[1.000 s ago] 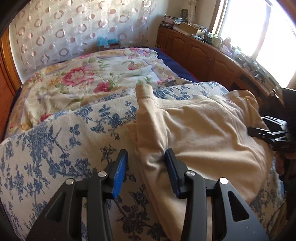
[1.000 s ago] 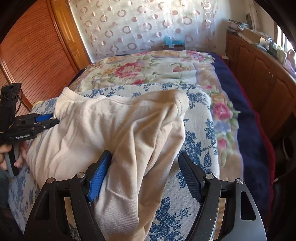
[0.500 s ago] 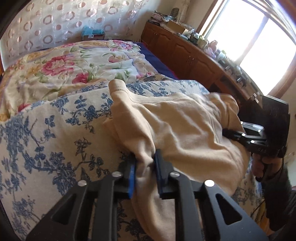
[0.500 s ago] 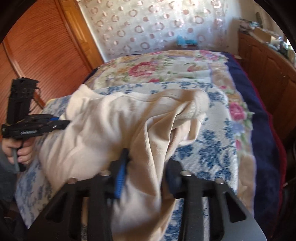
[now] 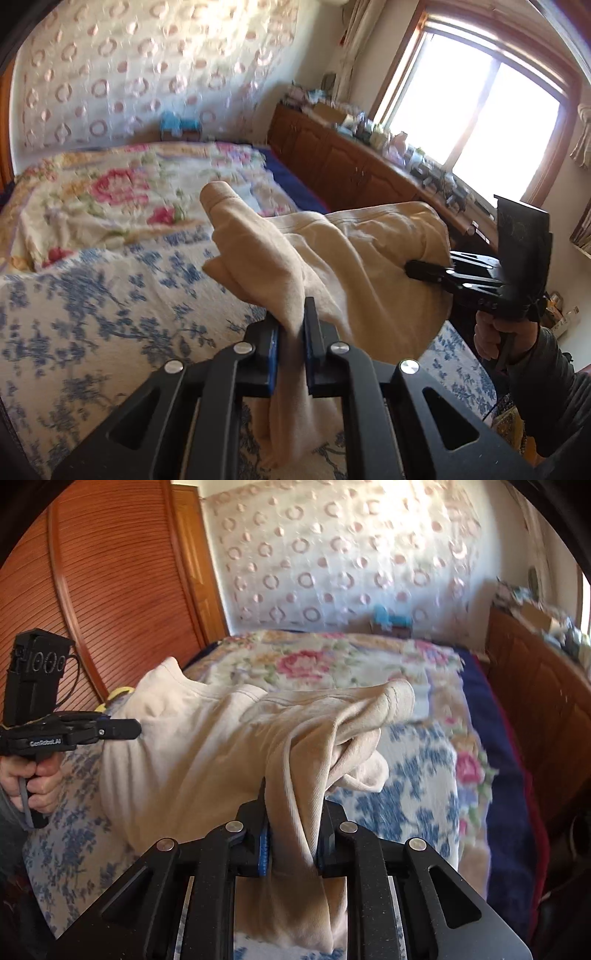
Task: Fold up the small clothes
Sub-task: 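Lift the folded shirt with both tools and carry it toward the plush toy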
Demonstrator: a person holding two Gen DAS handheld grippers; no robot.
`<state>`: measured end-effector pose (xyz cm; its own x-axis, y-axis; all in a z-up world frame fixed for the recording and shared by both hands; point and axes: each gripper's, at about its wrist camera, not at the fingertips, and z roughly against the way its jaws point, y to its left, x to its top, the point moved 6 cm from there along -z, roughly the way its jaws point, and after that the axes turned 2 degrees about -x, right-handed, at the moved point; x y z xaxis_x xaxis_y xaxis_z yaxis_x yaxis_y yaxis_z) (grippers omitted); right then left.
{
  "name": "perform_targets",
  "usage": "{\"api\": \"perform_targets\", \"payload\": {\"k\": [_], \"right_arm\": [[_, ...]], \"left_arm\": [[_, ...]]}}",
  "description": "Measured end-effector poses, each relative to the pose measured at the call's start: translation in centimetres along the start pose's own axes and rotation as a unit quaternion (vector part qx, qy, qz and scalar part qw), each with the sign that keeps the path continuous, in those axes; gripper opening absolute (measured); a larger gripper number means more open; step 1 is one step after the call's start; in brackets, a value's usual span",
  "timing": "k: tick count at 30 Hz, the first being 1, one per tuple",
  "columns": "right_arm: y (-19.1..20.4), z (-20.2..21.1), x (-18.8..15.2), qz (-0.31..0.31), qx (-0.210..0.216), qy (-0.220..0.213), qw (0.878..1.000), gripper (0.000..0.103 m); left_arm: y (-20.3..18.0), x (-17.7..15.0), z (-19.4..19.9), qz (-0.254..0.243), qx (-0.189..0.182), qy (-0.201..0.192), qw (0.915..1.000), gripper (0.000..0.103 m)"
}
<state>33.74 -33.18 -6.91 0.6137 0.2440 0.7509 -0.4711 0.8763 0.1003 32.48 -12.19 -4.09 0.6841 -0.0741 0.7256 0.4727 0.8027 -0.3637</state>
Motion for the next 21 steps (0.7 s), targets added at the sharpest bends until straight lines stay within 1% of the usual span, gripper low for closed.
{"api": "perform_targets", "payload": {"k": [3,5,7,10,13,16,19,21], "right_arm": [[2.1,0.2,1.8,0.031,0.002,-0.009,0.999,0.015],[3.9,-0.2,3.4,0.055,0.009,-0.015,0.998,0.015],[5.7,-0.8,4.8,0.076,0.019,-0.021,0.997,0.015],[9.7,-2.6,7.5,0.113,0.045,-0.028,0.992,0.015],[13.7,-4.8,9.3,0.147,0.066,-0.029,0.987,0.015],[18.2,-7.5,11.2,0.183,0.089,-0.025,0.979,0.015],[23.2,-10.5,13.0,0.231,0.110,-0.018,0.967,0.015],[25.8,-12.3,13.8,0.257,0.118,-0.012,0.959,0.015]], "left_arm": [[0.3,0.3,3.3,-0.004,0.019,-0.033,0.9993,0.007],[1.3,0.3,5.7,0.004,0.029,-0.051,0.9983,0.007],[2.7,-0.1,8.3,0.010,0.054,-0.067,0.9962,0.007],[4.9,-1.0,11.3,0.020,0.091,-0.086,0.9919,0.007],[7.7,-2.7,14.7,0.045,0.122,-0.103,0.9861,0.007],[10.3,-4.2,17.2,0.066,0.153,-0.120,0.9787,0.007],[13.4,-6.5,19.6,0.100,0.180,-0.134,0.9694,0.007],[15.3,-8.0,20.1,0.118,0.195,-0.136,0.9642,0.007]]}}
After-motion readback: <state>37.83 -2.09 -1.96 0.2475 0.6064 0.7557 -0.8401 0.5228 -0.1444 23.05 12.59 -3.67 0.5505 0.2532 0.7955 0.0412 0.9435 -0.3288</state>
